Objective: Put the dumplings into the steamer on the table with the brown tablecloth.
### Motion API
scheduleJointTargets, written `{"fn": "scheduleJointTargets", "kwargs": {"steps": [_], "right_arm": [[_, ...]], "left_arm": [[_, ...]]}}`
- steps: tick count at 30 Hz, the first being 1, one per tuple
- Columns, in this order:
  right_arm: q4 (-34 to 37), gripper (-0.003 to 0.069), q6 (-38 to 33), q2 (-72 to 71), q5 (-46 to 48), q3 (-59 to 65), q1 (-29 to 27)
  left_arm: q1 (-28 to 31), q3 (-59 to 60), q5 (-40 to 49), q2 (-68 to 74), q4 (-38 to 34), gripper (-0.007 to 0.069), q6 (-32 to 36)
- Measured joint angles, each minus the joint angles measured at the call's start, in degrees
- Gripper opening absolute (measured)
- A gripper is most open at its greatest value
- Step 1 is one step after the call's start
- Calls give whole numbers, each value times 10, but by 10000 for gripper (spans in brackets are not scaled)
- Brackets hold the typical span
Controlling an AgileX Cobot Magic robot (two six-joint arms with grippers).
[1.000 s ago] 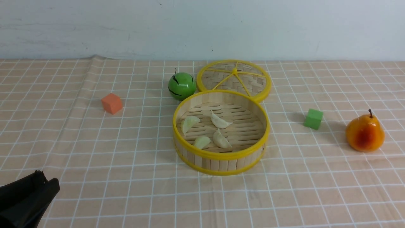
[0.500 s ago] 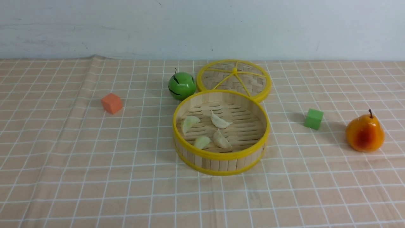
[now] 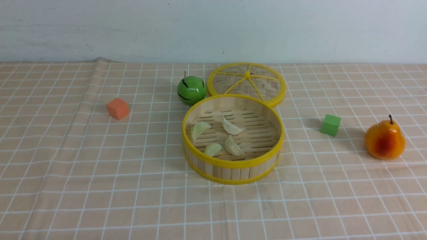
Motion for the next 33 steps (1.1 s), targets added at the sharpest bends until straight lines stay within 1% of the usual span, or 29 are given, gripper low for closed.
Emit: {"fn": "scheduleJointTargets", "kwargs": {"steps": [7,11,12,19,33], "right_arm": [[0,74,0,0,0,0,0],[0,80,0,0,0,0,0],[0,83,0,0,0,0,0],[0,87,0,0,0,0,0],[0,96,0,0,0,0,0]], "left_arm": [[0,0,0,0,-2,125,22],[0,0,0,0,-25,13,30],[0,0,0,0,-37,-14,42],[0,0,0,0,-65,-14,80],[0,0,0,0,-66,-14,83]]}}
